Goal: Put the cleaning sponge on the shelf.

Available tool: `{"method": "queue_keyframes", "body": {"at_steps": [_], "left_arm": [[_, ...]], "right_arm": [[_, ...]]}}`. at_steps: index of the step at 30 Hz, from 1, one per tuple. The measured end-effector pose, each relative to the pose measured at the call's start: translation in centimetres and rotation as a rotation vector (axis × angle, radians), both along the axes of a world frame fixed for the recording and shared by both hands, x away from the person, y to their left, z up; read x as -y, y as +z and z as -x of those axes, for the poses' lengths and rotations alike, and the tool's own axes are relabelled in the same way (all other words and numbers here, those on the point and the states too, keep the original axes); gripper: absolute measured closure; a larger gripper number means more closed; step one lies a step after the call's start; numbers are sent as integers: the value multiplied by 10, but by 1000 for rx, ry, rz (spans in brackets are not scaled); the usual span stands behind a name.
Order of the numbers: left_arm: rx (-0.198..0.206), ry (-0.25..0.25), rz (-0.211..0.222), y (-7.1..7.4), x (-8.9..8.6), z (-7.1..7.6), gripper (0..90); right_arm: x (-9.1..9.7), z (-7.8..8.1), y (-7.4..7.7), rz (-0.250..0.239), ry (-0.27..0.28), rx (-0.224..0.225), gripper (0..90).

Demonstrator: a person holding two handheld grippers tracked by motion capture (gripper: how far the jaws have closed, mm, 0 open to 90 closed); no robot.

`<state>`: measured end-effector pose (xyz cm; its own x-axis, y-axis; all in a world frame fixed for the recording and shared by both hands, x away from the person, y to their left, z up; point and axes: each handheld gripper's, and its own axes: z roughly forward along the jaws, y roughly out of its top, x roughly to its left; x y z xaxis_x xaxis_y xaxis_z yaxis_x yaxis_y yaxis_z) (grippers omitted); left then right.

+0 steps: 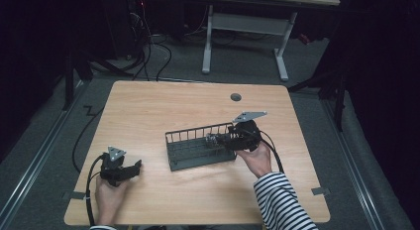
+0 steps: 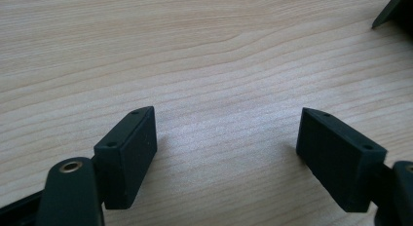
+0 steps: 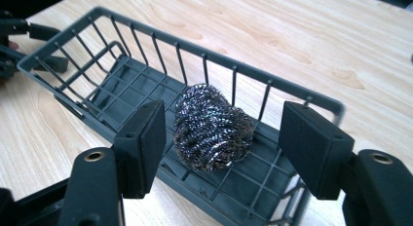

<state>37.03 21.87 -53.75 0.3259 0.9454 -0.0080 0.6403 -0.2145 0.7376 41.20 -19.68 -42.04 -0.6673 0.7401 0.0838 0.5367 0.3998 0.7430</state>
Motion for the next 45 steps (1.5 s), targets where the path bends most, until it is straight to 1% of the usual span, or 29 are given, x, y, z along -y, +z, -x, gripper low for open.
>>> {"method": "queue_keyframes", "body": {"at_steps": [3, 7, 9, 10, 12, 15, 17, 18, 20, 24, 26, 31, 32, 33, 34, 35, 36, 37, 39, 42, 43, 44, 45], "left_arm": [[0, 0, 0, 0, 0, 0, 231], [0, 0, 0, 0, 0, 0, 231], [0, 0, 0, 0, 0, 0, 231], [0, 0, 0, 0, 0, 0, 231], [0, 0, 0, 0, 0, 0, 230], [0, 0, 0, 0, 0, 0, 231], [0, 0, 0, 0, 0, 0, 231], [0, 0, 0, 0, 0, 0, 231], [0, 0, 0, 0, 0, 0, 231], [0, 0, 0, 0, 0, 0, 231], [0, 0, 0, 0, 0, 0, 231], [0, 0, 0, 0, 0, 0, 230], [0, 0, 0, 0, 0, 0, 231], [0, 0, 0, 0, 0, 0, 231], [0, 0, 0, 0, 0, 0, 231], [0, 0, 0, 0, 0, 0, 231], [0, 0, 0, 0, 0, 0, 230], [0, -1, 0, 0, 0, 0, 231], [0, -1, 0, 0, 0, 0, 231], [0, -1, 0, 0, 0, 0, 231], [0, -1, 0, 0, 0, 0, 231], [0, -1, 0, 0, 0, 0, 230], [0, -1, 0, 0, 0, 0, 231]], "right_arm": [[8, 4, 6, -12, -14, 18, 351], [15, 7, 9, -22, -24, 28, 354], [24, 11, 12, -35, -42, 38, 359], [27, 12, 13, -39, -43, 45, 361], [29, 13, 14, -40, -49, 46, 361], [39, 17, 17, -43, -67, 53, 366], [41, 18, 17, -43, -71, 56, 367], [47, 20, 18, -58, -85, 58, 373], [53, 22, 16, -73, -97, 52, 374], [60, 24, 15, -69, -114, 48, 374], [66, 28, 18, -79, -121, 63, 374], [71, 32, 21, -74, -128, 73, 374], [73, 33, 21, -73, -132, 72, 375], [76, 35, 20, -87, -140, 74, 377], [76, 35, 20, -87, -140, 74, 377], [81, 37, 16, -90, -151, 69, 378], [81, 37, 16, -90, -151, 69, 378], [85, 39, 13, -86, -165, 57, 377], [90, 41, 12, -101, -172, 62, 378], [94, 44, 10, -101, -180, 64, 379], [98, 47, 7, -103, -189, 57, 378], [98, 47, 7, -103, -189, 57, 378], [101, 49, 5, -112, -196, 58, 378]]}}
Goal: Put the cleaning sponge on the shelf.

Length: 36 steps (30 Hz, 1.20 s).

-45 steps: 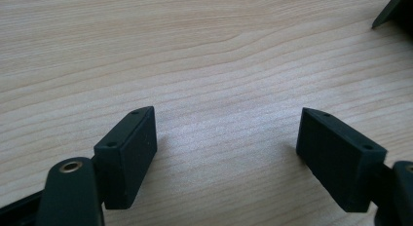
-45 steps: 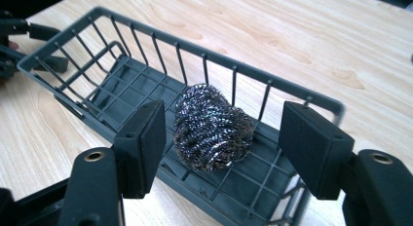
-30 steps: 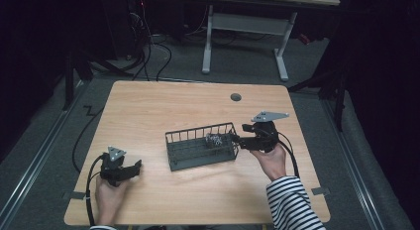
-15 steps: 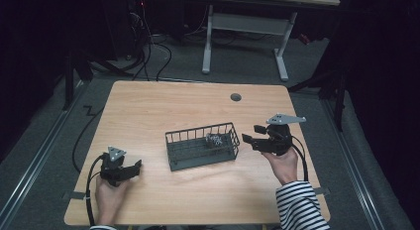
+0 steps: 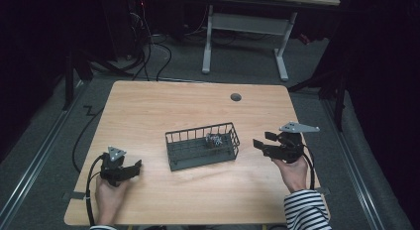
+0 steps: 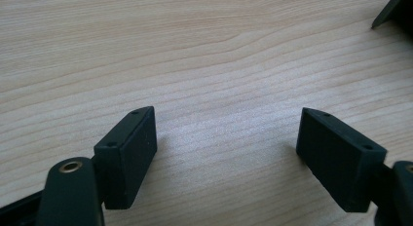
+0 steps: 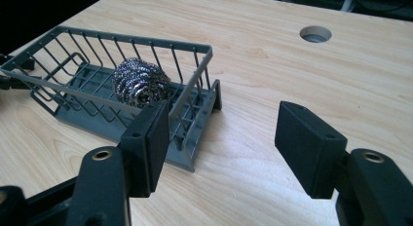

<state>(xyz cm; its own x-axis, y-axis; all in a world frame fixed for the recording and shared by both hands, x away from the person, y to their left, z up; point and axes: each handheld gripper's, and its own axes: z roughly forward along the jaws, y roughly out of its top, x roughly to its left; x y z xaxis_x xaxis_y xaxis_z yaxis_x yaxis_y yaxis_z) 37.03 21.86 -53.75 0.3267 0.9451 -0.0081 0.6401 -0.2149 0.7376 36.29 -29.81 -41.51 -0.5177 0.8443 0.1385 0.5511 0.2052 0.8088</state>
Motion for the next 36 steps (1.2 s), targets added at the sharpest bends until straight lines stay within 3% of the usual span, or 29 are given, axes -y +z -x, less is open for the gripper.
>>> {"method": "queue_keyframes", "body": {"at_steps": [11, 20, 36], "left_arm": [[0, 0, 0, 0, 0, 0, 231], [0, 0, 0, 0, 0, 0, 231], [0, 0, 0, 0, 0, 0, 230]], "right_arm": [[19, 11, -19, -20, -55, -13, 378], [39, 22, -52, -49, -122, -51, 378], [44, 29, -87, -38, -168, -99, 378]]}}
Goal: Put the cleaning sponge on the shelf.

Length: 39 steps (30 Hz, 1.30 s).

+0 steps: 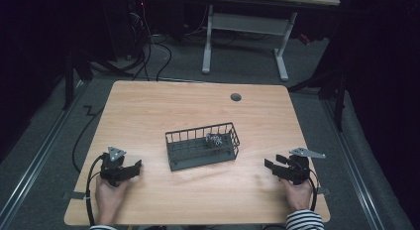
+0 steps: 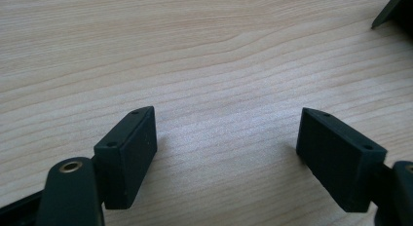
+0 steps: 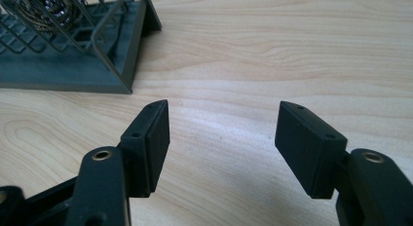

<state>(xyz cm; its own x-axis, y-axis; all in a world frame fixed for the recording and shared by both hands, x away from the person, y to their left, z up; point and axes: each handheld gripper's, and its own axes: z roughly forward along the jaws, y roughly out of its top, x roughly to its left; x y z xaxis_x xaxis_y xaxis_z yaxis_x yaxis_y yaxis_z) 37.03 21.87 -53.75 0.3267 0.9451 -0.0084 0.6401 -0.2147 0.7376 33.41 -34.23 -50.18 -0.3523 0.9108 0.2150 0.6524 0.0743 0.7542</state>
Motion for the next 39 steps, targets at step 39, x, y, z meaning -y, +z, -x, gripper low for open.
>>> {"method": "queue_keyframes", "body": {"at_steps": [39], "left_arm": [[-2, -11, 0, 0, 1, 0, 224]], "right_arm": [[-23, 5, -29, 245, -36, 17, 350]]}}
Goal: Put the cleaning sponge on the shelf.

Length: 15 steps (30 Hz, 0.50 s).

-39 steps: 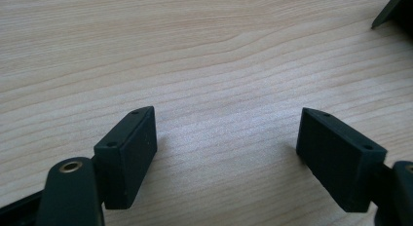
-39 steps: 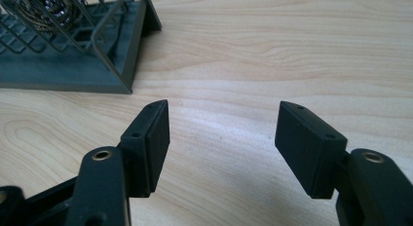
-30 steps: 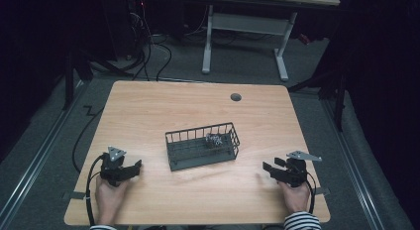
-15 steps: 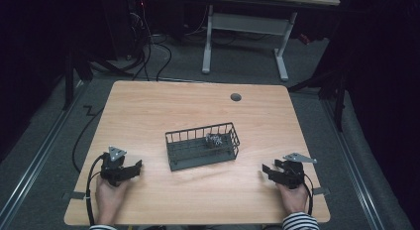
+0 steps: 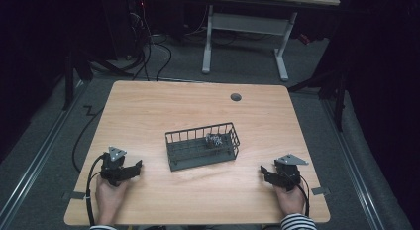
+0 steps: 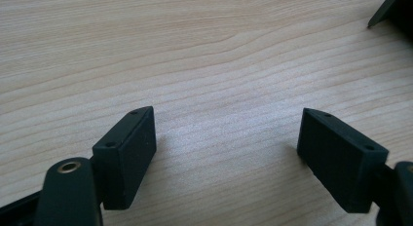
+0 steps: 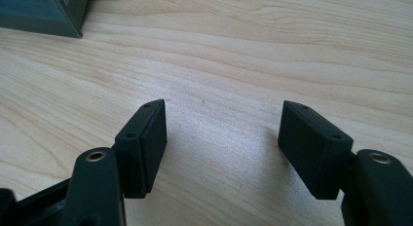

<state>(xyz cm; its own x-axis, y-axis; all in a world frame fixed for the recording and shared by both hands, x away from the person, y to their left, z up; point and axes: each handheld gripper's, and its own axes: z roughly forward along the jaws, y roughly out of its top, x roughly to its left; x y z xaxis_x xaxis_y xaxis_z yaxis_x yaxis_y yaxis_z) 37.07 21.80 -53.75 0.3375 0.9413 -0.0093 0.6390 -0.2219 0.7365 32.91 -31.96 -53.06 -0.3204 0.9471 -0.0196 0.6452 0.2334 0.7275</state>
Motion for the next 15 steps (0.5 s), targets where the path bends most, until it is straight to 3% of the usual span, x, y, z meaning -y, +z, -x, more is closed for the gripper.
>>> {"method": "queue_keyframes", "body": {"at_steps": [15], "left_arm": [[0, -1, 0, 0, 0, 0, 224]], "right_arm": [[-1, 1, 0, -1, -7, -2, 345]]}}
